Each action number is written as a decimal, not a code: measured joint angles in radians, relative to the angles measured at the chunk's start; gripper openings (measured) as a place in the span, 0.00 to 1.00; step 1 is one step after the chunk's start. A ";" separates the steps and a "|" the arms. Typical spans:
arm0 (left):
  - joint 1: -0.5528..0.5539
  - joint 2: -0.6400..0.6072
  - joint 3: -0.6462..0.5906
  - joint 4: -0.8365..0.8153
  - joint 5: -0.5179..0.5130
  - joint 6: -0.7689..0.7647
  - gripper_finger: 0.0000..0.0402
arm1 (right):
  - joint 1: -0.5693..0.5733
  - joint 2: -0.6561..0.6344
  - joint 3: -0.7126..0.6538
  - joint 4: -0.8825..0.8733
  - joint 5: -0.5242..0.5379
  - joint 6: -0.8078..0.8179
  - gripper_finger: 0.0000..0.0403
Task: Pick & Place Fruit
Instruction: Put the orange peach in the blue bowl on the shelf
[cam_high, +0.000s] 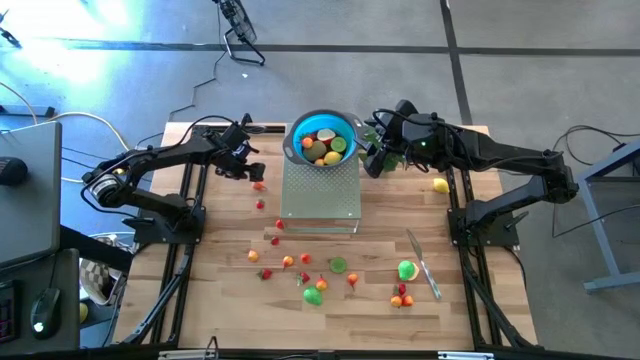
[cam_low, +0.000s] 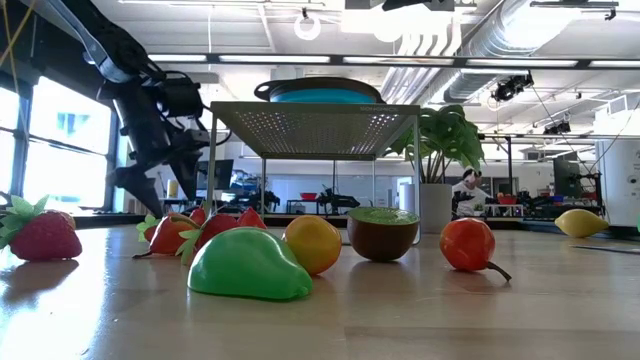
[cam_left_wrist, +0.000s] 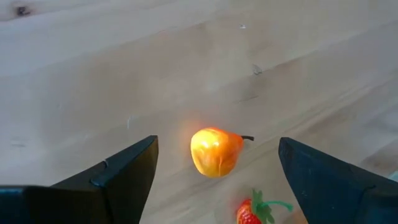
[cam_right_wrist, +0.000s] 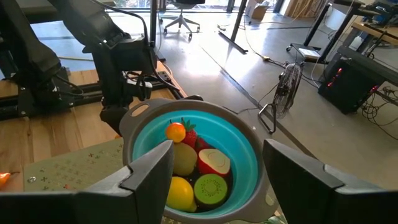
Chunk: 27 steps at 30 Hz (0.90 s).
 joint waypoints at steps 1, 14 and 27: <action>0.000 0.000 0.000 0.003 0.008 0.012 0.81 | 0.000 0.000 0.000 0.000 0.000 0.000 0.59; 0.000 0.000 0.018 0.021 0.063 0.351 0.81 | 0.000 0.000 0.000 0.000 -0.001 0.007 0.59; -0.010 0.000 0.018 -0.051 0.021 0.700 0.81 | 0.000 0.000 0.000 0.000 -0.005 0.011 0.59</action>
